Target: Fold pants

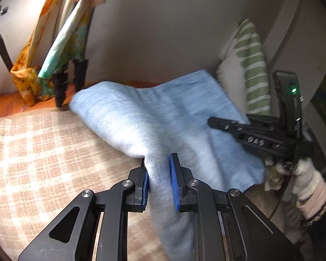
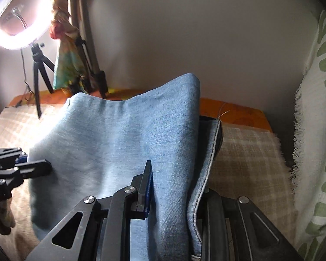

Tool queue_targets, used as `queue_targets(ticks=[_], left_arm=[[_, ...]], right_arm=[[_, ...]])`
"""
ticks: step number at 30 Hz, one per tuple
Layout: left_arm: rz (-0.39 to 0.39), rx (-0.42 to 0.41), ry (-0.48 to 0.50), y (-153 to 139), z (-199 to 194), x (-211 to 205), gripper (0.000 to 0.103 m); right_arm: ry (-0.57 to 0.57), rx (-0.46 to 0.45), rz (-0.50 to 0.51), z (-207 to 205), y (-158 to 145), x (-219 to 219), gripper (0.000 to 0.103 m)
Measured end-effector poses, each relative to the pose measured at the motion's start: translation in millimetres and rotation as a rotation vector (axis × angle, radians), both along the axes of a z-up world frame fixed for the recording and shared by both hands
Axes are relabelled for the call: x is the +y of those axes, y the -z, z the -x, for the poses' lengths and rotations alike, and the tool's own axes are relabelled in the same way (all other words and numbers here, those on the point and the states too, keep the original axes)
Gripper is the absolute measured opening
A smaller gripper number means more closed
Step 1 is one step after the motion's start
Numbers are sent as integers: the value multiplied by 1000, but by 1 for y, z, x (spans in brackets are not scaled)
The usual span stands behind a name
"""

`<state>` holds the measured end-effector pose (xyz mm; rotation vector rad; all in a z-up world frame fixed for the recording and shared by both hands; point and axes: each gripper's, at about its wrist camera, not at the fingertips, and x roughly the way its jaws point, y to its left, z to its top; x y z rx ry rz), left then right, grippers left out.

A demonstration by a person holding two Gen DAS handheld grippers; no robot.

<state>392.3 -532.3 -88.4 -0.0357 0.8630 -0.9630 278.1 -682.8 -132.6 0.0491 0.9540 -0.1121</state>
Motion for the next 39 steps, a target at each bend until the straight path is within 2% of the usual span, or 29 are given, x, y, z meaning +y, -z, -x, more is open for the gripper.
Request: queue_targets(ticks=[4, 6, 9, 10, 11, 13, 15, 19, 23, 39], left_arm=[[-31, 6, -8, 4, -1, 0, 17], [-46, 26, -22, 5, -4, -2, 21], [-73, 47, -50, 7, -9, 0, 28], [-83, 45, -62, 8, -10, 2, 32], [-97, 43, -78, 8, -11, 3, 44], [-121, 39, -115, 8, -15, 9, 53], [-114, 50, -127, 6, -17, 19, 53], [-112, 10, -129, -7, -10, 33, 53], [-91, -2, -124, -17, -2, 46, 53], [-14, -163, -43, -70, 69, 86, 55]], right_arm=[[6, 14, -39, -2, 10, -10, 24], [17, 30, -40, -3, 14, -15, 29], [58, 50, -41, 0, 17, -21, 43], [84, 53, -27, 2, 18, -23, 57], [111, 50, -4, 5, 17, -24, 67], [130, 42, 15, 11, 14, -24, 73], [141, 39, 24, 18, 10, -23, 74], [149, 6, 47, 29, -5, -14, 85], [155, -18, 46, 38, -20, -4, 86], [233, -100, 92, 97, -73, 57, 98]])
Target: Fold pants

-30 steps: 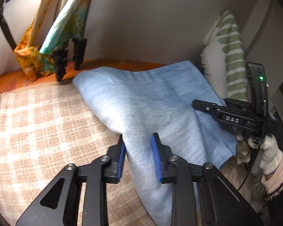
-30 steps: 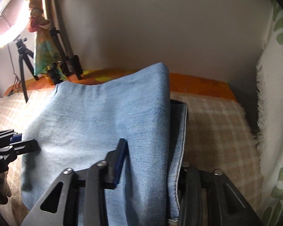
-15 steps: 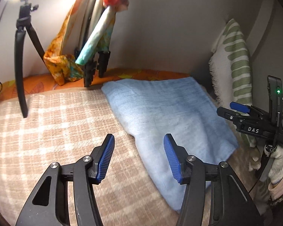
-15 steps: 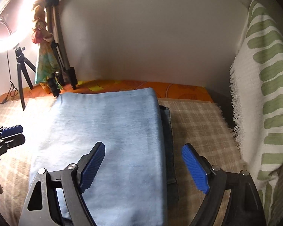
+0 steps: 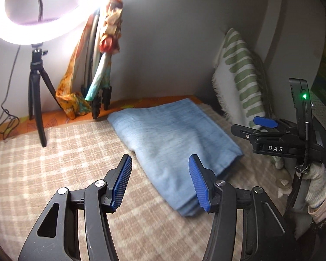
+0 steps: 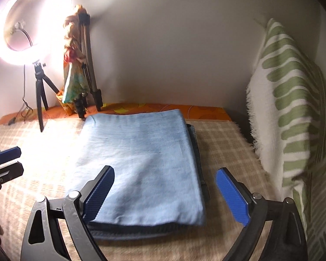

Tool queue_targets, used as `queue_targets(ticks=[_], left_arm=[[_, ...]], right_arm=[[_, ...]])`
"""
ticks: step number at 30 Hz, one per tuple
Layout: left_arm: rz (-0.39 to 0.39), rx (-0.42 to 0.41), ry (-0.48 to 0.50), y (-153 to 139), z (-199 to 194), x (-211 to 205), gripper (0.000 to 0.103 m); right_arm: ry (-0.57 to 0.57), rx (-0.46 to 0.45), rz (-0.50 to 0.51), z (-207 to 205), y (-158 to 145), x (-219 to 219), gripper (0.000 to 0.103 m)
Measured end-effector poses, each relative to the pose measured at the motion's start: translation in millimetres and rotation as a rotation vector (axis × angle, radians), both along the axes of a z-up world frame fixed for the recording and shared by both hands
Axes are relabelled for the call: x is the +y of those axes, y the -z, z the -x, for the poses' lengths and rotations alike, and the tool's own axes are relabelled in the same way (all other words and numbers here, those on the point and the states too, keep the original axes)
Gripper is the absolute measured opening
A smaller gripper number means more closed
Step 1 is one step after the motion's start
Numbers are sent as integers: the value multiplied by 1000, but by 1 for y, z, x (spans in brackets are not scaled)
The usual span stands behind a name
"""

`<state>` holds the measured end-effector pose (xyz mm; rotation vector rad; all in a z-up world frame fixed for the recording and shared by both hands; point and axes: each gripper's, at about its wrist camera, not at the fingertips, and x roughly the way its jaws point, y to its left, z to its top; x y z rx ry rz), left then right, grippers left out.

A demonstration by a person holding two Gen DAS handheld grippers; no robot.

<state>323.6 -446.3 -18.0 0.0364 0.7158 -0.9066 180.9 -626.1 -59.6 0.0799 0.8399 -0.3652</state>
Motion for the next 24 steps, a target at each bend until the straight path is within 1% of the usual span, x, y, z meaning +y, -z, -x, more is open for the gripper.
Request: queue_targets(ticks=[1, 2, 6, 8, 11, 17, 24], left_arm=[[2, -13, 7, -4, 6, 5, 60], [3, -24, 11, -6, 12, 8, 63], [-8, -51, 38, -13, 35, 20, 64], [-3, -45, 50, -14, 45, 26, 72], [15, -46, 57, -16, 56, 36, 73], [26, -71, 54, -19, 81, 58, 74], [13, -111, 1, -21, 101, 85, 76]], right_arm=[[6, -9, -6, 6, -3, 4, 99], [7, -17, -8, 11, -6, 6, 100], [5, -40, 34, 33, -16, 28, 101], [5, -42, 52, 43, -18, 38, 102], [1, -51, 51, 61, -19, 56, 103], [21, -73, -4, 89, -14, 77, 103], [56, -93, -8, 109, -8, 99, 103]])
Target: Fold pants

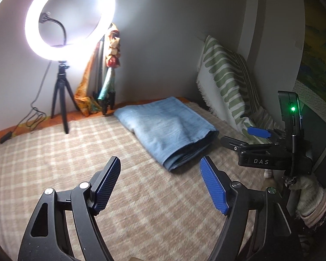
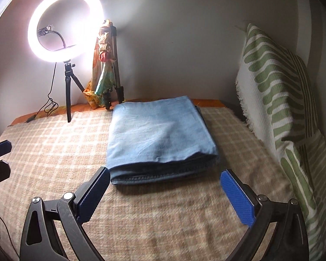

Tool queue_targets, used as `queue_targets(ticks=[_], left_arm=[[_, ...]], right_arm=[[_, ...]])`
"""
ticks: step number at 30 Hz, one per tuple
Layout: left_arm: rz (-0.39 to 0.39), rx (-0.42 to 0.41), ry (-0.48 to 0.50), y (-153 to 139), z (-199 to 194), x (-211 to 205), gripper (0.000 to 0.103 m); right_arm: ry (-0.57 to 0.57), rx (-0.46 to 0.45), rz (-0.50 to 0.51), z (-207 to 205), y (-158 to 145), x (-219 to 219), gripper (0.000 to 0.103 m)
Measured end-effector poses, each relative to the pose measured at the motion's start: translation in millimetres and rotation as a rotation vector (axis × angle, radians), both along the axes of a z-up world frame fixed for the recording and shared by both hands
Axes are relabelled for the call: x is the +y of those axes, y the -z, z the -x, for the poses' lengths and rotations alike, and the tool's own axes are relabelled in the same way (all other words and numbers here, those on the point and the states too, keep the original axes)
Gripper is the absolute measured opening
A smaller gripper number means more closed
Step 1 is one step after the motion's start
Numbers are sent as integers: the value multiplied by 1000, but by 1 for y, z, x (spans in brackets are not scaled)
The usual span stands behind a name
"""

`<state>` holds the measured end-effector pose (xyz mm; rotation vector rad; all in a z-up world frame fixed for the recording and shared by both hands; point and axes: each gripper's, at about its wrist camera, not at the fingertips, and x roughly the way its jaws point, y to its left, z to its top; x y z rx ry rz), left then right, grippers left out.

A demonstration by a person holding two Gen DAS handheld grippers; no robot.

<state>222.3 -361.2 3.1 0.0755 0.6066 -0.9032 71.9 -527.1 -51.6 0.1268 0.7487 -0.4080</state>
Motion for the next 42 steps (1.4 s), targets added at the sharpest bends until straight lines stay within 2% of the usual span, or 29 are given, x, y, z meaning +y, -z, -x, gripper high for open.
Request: queue_targets(ticks=[5, 11, 22, 27, 42], left_arm=[[-19, -13, -30, 4, 11, 17, 81], [-31, -38, -37, 6, 20, 26, 81], [-11, -39, -45, 0, 28, 28, 86], [-27, -59, -47, 1, 32, 26, 88], [-3, -44, -56, -5, 28, 34, 88]], right_arm=[[22, -19, -19, 12, 4, 12, 103], [35, -27, -4, 19, 8, 25, 103], [35, -108, 76, 32, -8, 43, 103], [32, -108, 76, 29, -7, 43, 103], [3, -82, 105, 13, 3, 56, 103]])
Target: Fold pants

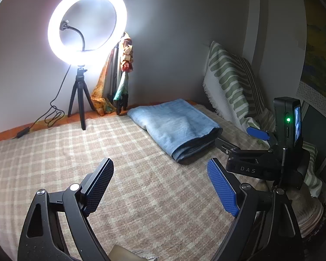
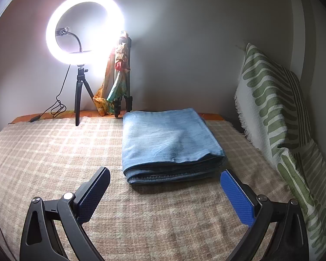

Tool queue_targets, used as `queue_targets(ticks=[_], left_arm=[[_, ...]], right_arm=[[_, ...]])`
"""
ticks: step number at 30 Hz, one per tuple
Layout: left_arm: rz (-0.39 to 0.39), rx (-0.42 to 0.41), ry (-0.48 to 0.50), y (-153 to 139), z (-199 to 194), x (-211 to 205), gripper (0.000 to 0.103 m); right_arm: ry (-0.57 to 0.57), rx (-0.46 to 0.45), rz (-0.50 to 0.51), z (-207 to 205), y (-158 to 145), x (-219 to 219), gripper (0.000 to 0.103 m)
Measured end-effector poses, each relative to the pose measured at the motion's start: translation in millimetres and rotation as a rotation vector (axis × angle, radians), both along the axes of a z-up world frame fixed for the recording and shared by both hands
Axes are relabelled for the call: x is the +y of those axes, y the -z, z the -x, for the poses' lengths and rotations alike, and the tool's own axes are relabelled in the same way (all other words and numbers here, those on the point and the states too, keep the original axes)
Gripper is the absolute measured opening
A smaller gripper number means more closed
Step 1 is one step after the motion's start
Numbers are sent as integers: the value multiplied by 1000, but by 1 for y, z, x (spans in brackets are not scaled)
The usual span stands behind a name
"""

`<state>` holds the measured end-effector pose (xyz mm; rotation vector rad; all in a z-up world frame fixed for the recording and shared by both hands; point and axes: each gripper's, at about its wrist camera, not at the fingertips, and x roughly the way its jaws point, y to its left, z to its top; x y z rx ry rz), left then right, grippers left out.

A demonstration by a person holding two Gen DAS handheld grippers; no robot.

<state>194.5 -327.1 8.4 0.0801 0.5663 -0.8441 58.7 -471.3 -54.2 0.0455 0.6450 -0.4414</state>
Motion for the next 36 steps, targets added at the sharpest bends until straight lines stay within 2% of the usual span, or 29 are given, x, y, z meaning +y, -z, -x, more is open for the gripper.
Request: queue_targets(ticks=[36], left_arm=[[-20, -9, -19, 1, 2, 0, 88]], right_arm=[[-6, 31, -13, -6, 8, 0, 103]])
